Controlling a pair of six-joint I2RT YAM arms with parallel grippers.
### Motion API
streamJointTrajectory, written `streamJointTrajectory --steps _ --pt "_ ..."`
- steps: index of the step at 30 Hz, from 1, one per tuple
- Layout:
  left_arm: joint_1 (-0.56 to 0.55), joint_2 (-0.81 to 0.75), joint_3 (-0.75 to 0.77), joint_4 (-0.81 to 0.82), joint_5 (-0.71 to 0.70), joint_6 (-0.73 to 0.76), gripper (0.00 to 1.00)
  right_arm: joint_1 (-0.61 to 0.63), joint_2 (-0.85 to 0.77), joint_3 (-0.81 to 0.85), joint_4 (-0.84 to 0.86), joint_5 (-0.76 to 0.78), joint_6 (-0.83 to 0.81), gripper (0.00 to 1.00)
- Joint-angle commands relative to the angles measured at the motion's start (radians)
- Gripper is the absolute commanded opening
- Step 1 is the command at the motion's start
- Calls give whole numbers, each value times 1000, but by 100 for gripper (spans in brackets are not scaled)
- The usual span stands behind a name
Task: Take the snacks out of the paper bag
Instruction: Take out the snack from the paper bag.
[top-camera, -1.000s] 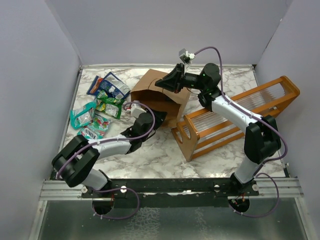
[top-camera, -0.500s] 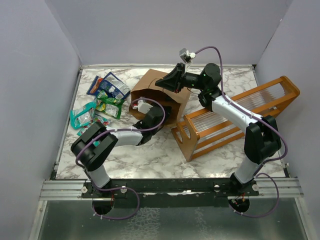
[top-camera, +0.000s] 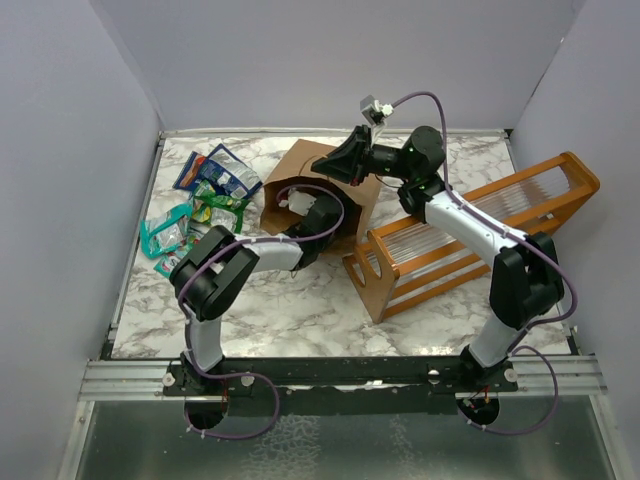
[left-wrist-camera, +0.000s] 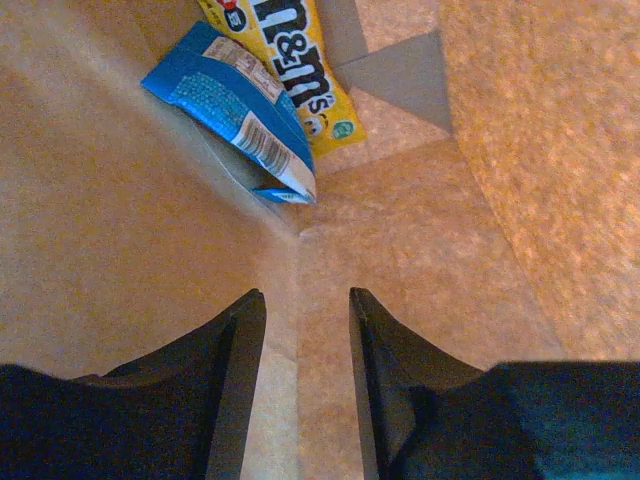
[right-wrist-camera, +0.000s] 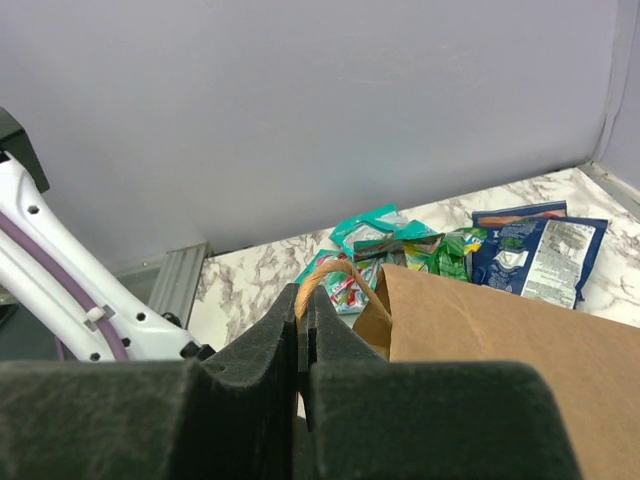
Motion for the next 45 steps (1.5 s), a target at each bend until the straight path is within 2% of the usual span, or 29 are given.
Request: streamJointTrajectory --steps 1,10,17,24,32,40,45 --pt "31 61 41 -74 45 -83 43 -1 -48 41 3 -16 -12 2" --pt "71 144 126 -95 42 -81 51 -1 -52 43 8 -18 -3 2" --pt "86 234 246 -190 56 -114 62 -1 -45 56 19 -20 10 2" --pt "101 314 355 -256 63 -137 61 -1 -41 70 7 -15 1 2" --pt "136 391 448 -276 125 -184 47 -1 -27 68 37 -21 23 2" --pt "162 336 396 -222 157 -122 14 -2 -38 80 -20 -8 -36 2" --pt "170 243 297 -160 166 -63 10 -1 -53 80 -105 20 -128 2"
